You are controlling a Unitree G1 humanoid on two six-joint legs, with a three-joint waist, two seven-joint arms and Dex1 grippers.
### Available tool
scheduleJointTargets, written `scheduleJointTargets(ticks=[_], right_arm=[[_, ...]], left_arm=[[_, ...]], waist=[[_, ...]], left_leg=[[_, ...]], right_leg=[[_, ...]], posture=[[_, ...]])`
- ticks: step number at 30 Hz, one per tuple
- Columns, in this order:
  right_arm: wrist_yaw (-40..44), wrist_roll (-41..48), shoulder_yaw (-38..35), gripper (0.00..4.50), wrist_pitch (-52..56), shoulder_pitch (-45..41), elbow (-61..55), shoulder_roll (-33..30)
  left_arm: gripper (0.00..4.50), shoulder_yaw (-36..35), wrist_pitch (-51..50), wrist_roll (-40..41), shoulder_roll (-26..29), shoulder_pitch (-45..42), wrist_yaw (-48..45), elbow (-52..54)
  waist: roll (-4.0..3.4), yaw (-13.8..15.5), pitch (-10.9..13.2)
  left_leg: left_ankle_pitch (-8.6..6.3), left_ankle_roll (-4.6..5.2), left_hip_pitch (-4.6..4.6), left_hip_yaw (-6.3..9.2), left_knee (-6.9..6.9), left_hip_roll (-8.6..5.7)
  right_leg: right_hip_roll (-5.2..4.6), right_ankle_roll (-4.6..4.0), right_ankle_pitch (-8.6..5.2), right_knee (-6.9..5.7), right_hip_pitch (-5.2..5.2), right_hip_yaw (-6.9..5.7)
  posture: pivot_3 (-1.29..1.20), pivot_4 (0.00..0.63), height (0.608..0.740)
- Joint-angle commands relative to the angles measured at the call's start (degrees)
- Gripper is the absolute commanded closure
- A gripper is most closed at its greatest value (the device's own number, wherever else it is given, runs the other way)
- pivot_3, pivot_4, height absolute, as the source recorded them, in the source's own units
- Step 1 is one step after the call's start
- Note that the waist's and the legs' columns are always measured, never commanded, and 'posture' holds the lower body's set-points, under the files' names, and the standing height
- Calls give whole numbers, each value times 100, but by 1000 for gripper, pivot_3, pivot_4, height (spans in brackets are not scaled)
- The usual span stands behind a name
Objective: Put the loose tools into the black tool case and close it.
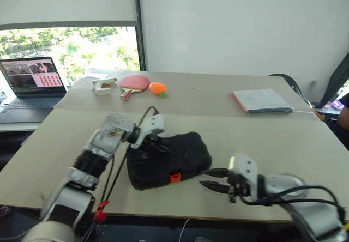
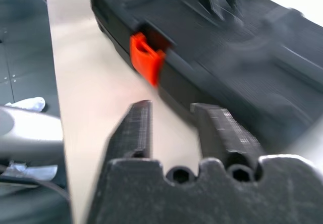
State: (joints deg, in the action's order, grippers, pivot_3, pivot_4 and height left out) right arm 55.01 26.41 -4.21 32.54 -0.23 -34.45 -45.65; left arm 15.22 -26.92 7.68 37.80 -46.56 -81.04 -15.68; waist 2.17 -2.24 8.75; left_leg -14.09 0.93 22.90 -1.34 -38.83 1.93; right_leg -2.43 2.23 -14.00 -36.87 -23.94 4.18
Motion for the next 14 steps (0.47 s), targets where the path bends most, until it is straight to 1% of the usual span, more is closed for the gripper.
scheduleJointTargets(ticks=[1, 3, 4, 5, 6, 8, 10, 12, 14], right_arm=[[762, 949, -1550, 1261, 363, 126, 35, -720], [1129, 1210, -2086, 651, 487, 161, 329, -1101], [1349, 1354, -2355, 265, 580, 119, 568, -1328], [1492, 1447, -2519, 67, 636, 91, 732, -1473], [1613, 1554, -2646, 0, 703, 38, 893, -1607], [1764, 1696, -2731, 0, 779, -88, 1123, -1781], [1827, 1730, -2670, 0, 751, -266, 1311, -1870], [1807, 1683, -2480, 0, 651, -469, 1452, -1877], [1783, 1618, -2297, 0, 582, -621, 1543, -1839]], left_arm=[[1553, -935, -504, 674, 1054, 536, -470, 875], [889, -1407, -794, 1066, 1622, 928, -714, 1265], [520, -1787, -989, 1283, 1973, 1211, -816, 1414], [293, -2035, -1123, 1437, 2197, 1411, -841, 1522], [52, -2300, -1240, 1591, 2415, 1644, -870, 1631], [52, -2760, -1329, 1763, 2702, 2137, -872, 1830], [52, -3229, -1425, 1872, 2854, 2628, -788, 2027], [52, -3630, -1534, 2050, 2859, 2993, -643, 2239], [52, -3826, -1482, 2133, 2799, 3197, -476, 2381]], waist=[[-3, -28, 7], [-7, -35, 25], [-3, -30, 35], [-3, -19, 50], [1, -2, 53], [1, 44, 61], [-10, 82, 73], [-14, 113, 79], [-14, 122, 88]], left_leg=[[0, 0, 25, 4, -1, 2], [-1, 1, 31, 8, 1, 3], [-1, 2, 32, 8, 7, 2], [-2, 1, 35, 7, 5, 4], [-2, 2, 37, 6, 7, 3], [-2, 1, 37, 7, 3, 6], [-2, 1, 36, 4, -1, 4], [-1, 0, 35, -6, -2, 2], [-1, 0, 36, -15, -3, 7]], right_leg=[[2, -27, 14, -9, -27, -1], [2, -44, 21, -12, -39, -3], [-1, -44, 20, -9, -38, -3], [-2, -43, 19, -5, -40, -11], [-6, -43, 19, 1, -37, -12], [-15, -40, 18, 7, -30, -19], [-21, -30, 12, 12, -28, -21], [-29, -29, 11, 12, -27, -16], [-29, -29, 11, 14, -31, -14]], posture=[[0, 150, 737], [0, 150, 737], [0, 150, 737], [0, 150, 737], [0, 150, 737], [0, 150, 737], [0, 150, 737], [0, 150, 737], [0, 150, 737]])
